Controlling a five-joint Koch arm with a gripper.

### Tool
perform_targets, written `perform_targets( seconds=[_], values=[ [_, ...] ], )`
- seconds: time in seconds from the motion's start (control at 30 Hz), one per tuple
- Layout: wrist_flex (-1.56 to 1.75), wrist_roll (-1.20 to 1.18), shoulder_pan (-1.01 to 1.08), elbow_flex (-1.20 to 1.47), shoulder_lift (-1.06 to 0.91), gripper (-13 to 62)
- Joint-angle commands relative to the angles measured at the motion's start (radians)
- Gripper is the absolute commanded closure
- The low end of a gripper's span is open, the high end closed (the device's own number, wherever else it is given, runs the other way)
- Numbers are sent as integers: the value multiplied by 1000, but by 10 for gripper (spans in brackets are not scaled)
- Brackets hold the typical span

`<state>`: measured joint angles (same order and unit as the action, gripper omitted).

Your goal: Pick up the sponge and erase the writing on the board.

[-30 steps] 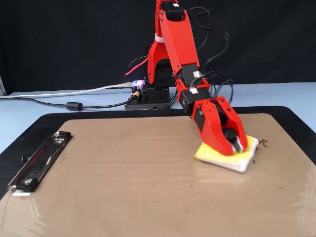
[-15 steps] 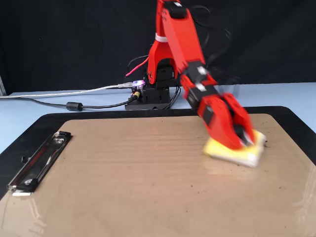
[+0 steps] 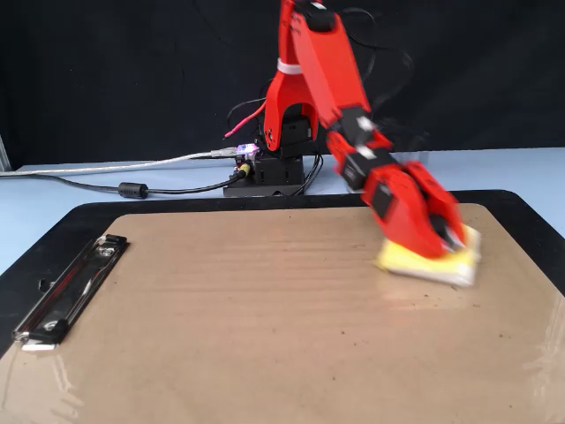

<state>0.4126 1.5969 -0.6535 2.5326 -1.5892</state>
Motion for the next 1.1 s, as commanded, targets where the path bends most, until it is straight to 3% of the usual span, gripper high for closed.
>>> perform_targets(
  seconds=[0.0,0.07,0.23,0.33,0.47,0.53,0.67,0.77,0.83,0.97,1.07],
  values=[
    [-23,26,-28,71,-175,573],
    [-14,26,-46,41,-117,573],
    [-8,31,-64,-387,305,573],
    [-11,29,-57,-299,212,573],
    [-20,21,-60,37,-153,573],
    [-21,29,-78,49,-141,573],
    [-11,54,-150,-196,132,573],
    [0,86,-149,-299,215,573],
    [0,78,-132,-241,169,573],
    [-3,14,-74,54,-106,573],
    [-9,-17,-80,5,-91,573]
  ],
)
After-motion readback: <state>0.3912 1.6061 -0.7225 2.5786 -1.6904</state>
